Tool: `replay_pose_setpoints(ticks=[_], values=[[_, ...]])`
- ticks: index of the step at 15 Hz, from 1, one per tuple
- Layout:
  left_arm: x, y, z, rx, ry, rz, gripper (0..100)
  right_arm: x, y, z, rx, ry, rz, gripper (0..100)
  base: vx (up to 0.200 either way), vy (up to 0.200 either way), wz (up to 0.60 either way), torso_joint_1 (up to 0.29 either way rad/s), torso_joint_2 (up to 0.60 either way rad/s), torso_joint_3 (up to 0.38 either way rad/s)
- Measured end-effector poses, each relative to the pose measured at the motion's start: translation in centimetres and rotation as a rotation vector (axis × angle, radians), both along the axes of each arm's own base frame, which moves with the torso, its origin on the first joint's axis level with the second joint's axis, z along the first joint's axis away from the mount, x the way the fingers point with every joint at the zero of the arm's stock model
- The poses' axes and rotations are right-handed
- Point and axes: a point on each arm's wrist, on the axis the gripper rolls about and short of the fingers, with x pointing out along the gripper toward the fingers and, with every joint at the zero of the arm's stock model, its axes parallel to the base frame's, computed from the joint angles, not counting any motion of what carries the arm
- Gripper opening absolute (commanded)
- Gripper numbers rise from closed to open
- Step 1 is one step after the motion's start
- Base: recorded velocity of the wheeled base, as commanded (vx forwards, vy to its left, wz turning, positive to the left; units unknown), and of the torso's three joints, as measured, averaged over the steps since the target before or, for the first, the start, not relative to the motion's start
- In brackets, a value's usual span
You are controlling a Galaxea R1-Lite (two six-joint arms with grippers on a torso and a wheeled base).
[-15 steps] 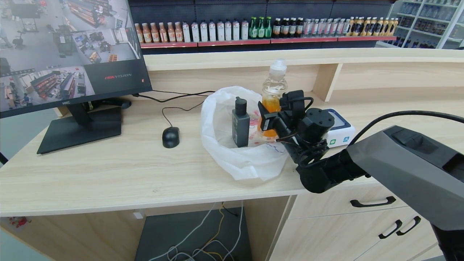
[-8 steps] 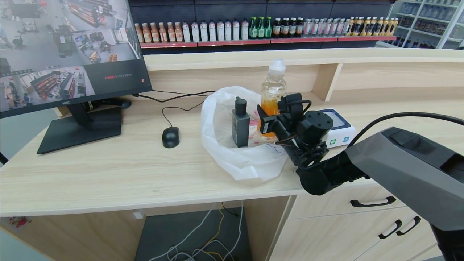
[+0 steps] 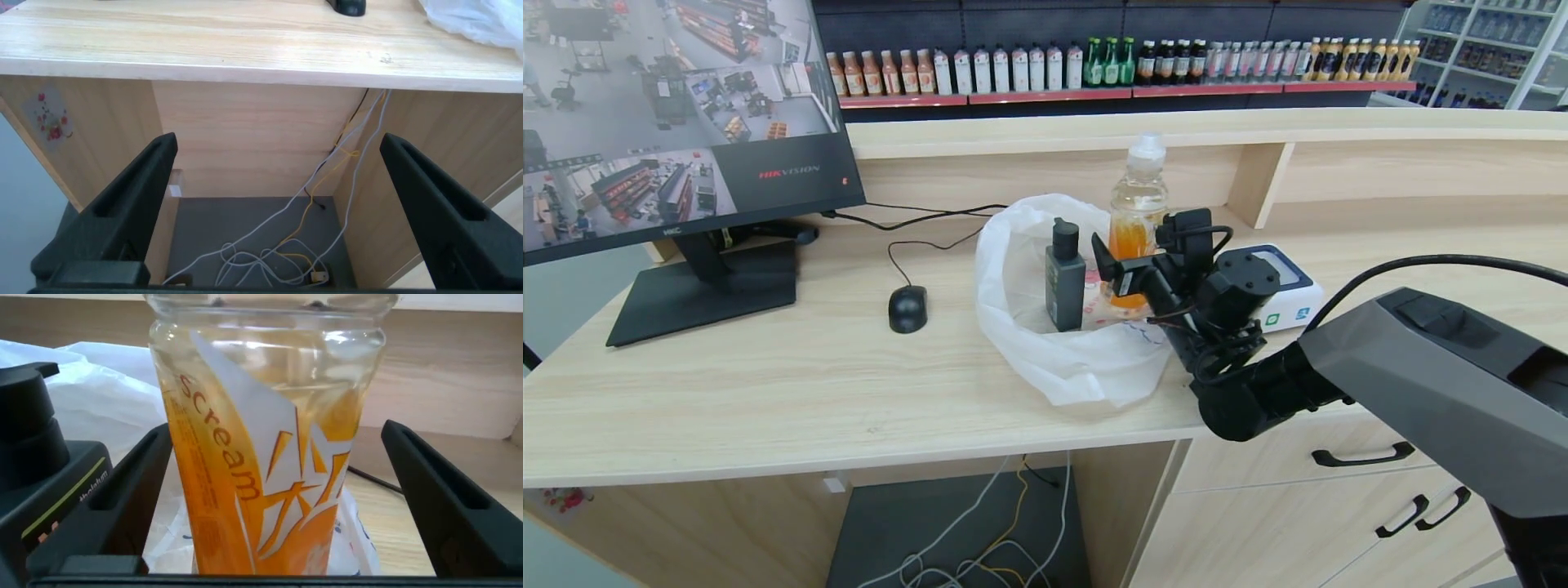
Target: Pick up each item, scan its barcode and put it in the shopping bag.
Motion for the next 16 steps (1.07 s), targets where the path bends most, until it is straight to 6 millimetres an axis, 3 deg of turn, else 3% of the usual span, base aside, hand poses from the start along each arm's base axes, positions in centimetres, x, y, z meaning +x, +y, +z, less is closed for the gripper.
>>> replay_pose_setpoints(ticks=[9,14,16], values=[[0.0,0.0,0.0,0.001,0.0,0.0,100,-0.8,-0.9,1.8,0.049,-0.119,-0.013,100,0.0,0.0,0.0,0.0,0.0,0.0],[0.0,0.0,0.0,0.002,0.001,0.0,100,-2.4,-2.0,5.8,0.082,-0.187,-0.022,100,0.0,0.0,0.0,0.0,0.0,0.0],[0.0,0.0,0.0,0.003,0.001,0.0,100,-3.9,-3.1,7.2,0.083,-0.191,-0.03,100,0.0,0.0,0.0,0.0,0.0,0.0]])
